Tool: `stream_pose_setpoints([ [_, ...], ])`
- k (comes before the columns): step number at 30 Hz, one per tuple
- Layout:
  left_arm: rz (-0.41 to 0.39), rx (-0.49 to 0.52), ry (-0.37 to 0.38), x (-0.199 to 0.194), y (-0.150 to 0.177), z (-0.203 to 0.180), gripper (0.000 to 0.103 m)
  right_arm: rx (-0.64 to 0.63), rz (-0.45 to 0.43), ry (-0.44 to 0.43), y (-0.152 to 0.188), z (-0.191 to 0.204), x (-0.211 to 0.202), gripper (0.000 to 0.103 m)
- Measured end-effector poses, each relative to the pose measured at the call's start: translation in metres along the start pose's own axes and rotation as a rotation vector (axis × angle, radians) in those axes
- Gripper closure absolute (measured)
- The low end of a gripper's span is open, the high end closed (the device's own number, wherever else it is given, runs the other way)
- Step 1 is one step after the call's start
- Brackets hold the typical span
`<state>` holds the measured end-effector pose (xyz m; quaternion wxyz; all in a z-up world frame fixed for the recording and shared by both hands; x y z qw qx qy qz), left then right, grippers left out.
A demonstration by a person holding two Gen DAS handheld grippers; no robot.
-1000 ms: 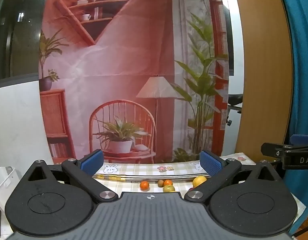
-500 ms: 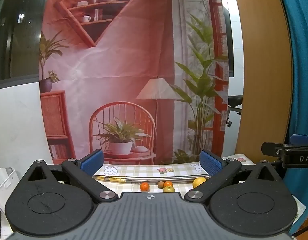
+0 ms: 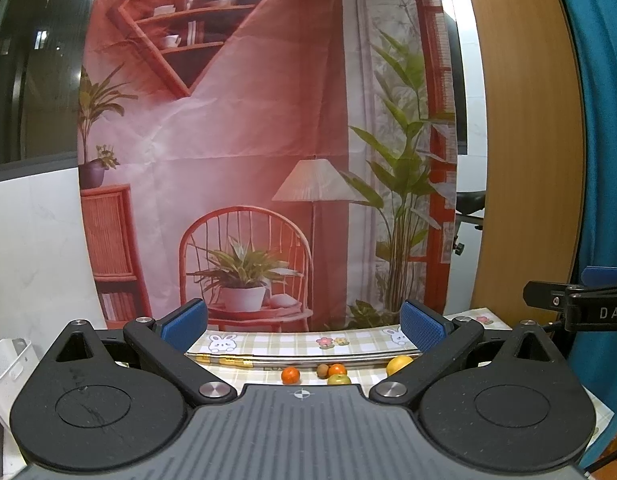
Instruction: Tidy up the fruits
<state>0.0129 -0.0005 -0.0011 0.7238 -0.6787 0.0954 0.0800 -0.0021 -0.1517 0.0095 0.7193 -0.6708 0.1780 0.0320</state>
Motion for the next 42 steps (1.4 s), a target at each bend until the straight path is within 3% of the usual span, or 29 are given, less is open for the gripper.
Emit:
stream_pose_setpoints([
  [42, -0.018, 0.016, 0.002, -0.0065, -0.0003, -0.002, 0.0, 0.005, -0.013, 0.005, -0.0032, -0.0015, -0.0036, 0.0],
])
Point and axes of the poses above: each gripper's, at about its wrist camera, not at the fingertips, and x roughly the way its jaws point, z to its left, y to its underside, the point moved 2 cm from there along x, roughly the way its jaws point, and after that the axes turned 1 degree about y, right-handed, at the moved point
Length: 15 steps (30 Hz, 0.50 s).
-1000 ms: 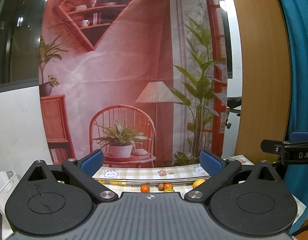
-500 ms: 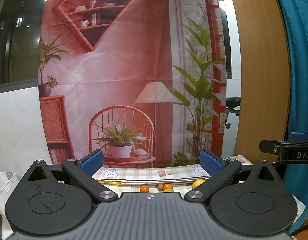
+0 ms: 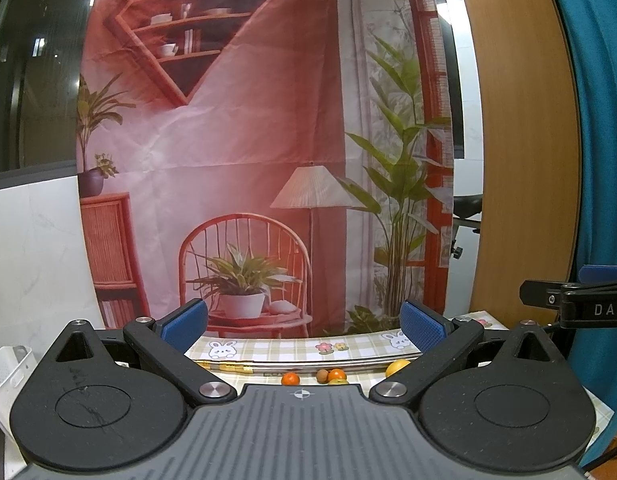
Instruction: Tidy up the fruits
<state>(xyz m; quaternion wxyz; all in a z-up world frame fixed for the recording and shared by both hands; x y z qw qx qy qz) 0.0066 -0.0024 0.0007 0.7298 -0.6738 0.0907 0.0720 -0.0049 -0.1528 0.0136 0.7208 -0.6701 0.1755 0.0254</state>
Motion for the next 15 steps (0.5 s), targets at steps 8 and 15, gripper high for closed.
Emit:
stream_pose_setpoints([
  [8, 0.01, -0.019, -0.019, 0.009, 0.005, 0.003, 0.0, 0.004, 0.002, -0.002, 0.002, 0.0, 0.001, 0.0],
  [15, 0.06, -0.046, -0.085, 0.047, 0.026, 0.032, 0.0, 0.03, 0.032, -0.014, 0.014, -0.011, 0.021, 0.0],
])
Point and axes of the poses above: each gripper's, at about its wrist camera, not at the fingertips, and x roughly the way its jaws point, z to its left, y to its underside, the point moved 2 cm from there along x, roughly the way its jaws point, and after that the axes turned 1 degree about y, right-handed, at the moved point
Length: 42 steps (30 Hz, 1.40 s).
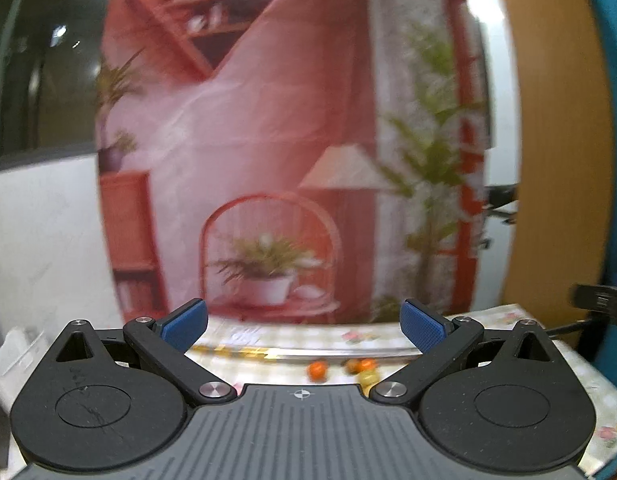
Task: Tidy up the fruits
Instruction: 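Lower the left gripper and grasp the orange tangerine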
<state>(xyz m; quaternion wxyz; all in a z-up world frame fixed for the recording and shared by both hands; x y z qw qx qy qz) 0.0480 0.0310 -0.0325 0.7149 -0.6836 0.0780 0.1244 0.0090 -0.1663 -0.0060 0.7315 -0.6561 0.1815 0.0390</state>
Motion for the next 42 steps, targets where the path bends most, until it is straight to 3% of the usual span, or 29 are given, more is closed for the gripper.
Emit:
stream_pose_setpoints([
  [4, 0.1, -0.087, -0.026, 0.033, 0.014, 0.038, 0.0, -0.021, 0.014, 0.026, 0.014, -0.014, 0.029, 0.0],
  [8, 0.151, -0.094, -0.082, 0.058, 0.025, 0.067, 0.003, 0.011, 0.069, 0.058, 0.032, -0.032, 0.064, 0.0],
  [15, 0.271, -0.125, -0.075, 0.111, 0.048, 0.092, 0.025, 0.095, 0.157, 0.035, 0.059, -0.053, 0.121, 0.0],
  [23, 0.38, -0.111, -0.001, 0.17, 0.083, 0.082, 0.039, 0.073, 0.193, 0.001, 0.068, -0.043, 0.168, 0.0],
  [33, 0.527, -0.162, 0.135, 0.265, 0.138, 0.057, 0.042, 0.044, 0.246, 0.004, 0.084, -0.038, 0.211, 0.0],
  [42, 0.616, -0.17, 0.14, 0.3, 0.166, 0.048, 0.06, 0.096, 0.287, 0.009, 0.098, -0.054, 0.224, 0.0],
])
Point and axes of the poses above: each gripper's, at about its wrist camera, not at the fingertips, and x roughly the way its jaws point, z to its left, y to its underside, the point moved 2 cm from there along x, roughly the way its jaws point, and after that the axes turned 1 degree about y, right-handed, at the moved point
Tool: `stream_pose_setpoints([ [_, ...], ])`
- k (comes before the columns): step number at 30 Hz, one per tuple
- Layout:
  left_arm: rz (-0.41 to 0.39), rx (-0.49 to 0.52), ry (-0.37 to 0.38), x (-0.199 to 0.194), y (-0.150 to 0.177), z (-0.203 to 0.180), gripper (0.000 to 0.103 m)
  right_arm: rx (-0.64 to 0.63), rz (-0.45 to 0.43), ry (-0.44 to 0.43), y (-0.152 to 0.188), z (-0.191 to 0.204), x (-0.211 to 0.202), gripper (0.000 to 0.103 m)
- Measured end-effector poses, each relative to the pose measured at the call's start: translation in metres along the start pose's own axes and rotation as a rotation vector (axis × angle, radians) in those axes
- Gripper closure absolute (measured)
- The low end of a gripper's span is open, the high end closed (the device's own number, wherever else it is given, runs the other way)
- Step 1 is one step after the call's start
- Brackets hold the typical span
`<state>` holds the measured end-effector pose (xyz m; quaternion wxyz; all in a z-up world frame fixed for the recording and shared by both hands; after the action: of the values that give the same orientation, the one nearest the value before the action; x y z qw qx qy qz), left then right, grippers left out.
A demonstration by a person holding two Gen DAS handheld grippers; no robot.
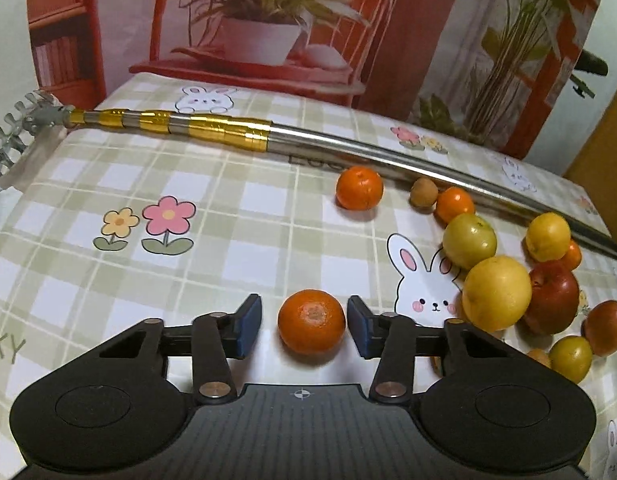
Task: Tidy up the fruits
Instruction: 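Lower the left gripper and grasp the orange tangerine, then lift the tangerine with the left gripper while the right gripper grasps a red apple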
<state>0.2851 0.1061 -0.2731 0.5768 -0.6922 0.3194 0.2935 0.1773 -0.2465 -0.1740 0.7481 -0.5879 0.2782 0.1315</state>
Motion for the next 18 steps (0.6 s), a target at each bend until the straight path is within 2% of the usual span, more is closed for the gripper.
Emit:
stream_pose_setpoints([
  [1, 0.008, 0.0, 0.007, 0.001, 0.0, -0.001, 0.064, 0.008, 0.003, -0.001, 0.001, -0.002, 0.001, 0.0],
  [9, -0.022, 0.034, -0.04, -0.01, 0.0, -0.006, 0.065, 0.034, 0.007, -0.003, 0.009, -0.017, 0.009, 0.0],
  [14, -0.075, 0.07, -0.018, -0.036, 0.002, -0.016, 0.065, 0.047, -0.006, 0.005, 0.016, -0.028, 0.013, 0.0],
  [18, -0.104, 0.084, 0.03, -0.06, 0.012, -0.028, 0.065, 0.025, -0.033, 0.021, 0.029, -0.038, 0.019, 0.0],
])
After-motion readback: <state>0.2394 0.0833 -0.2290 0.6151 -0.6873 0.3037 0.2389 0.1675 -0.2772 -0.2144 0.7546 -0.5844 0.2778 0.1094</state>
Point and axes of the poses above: each gripper's, at about its wrist camera, not at the fingertips, and x roughly the way its jaws point, z to its left, y to its underside, the point moved 2 cm from there along x, roughly the way its jaws point, and after that the axes turned 1 degree about y, right-handed, at the moved point
